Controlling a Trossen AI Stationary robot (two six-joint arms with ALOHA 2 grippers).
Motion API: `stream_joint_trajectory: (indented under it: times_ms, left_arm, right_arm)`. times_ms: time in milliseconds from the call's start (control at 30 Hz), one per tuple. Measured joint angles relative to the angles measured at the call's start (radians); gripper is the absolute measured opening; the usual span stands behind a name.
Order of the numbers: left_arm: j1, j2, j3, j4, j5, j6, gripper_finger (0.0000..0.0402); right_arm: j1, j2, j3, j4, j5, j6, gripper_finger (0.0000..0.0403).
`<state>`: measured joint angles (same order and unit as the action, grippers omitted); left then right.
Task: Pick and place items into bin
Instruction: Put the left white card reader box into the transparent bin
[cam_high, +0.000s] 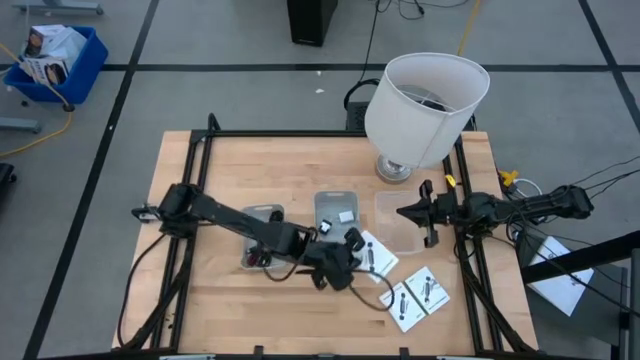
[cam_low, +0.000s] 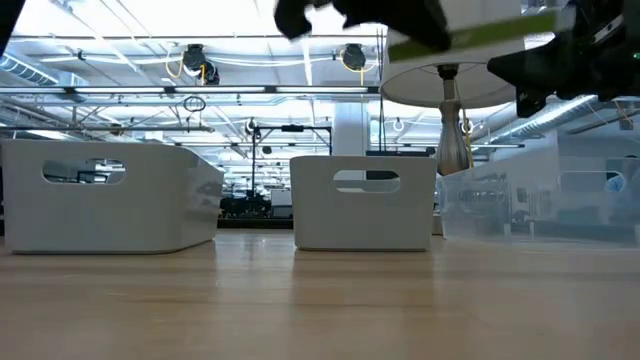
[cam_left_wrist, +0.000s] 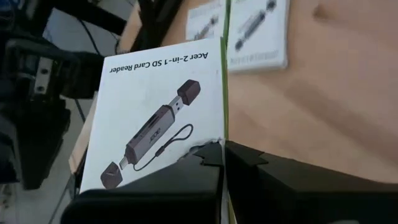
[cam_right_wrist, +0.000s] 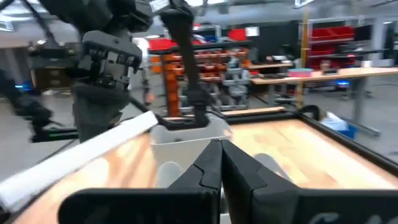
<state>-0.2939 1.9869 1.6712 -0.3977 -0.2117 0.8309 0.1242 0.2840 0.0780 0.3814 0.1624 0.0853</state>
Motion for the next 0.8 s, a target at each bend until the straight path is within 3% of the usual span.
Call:
stream_joint_trajectory:
  times_ms: [367,567,800]
  left_arm:
    - [0.104,-0.001,0.0,-0.046,0.028,0.18,0.0004]
    - [0.128,0.0,0.0,-0.047,0.029,0.303,0.0004]
    - [0.196,0.01,0.001,-0.014,0.109,0.509,0.0004]
  right_arm:
    - [0.0,0.0,0.0,-0.104,0.36,0.074,0.0]
    - [0.002,0.0,0.0,-0.159,0.474,0.162,0.0]
    - [0.002,-0.001,0.0,-0.166,0.634,0.124,0.0]
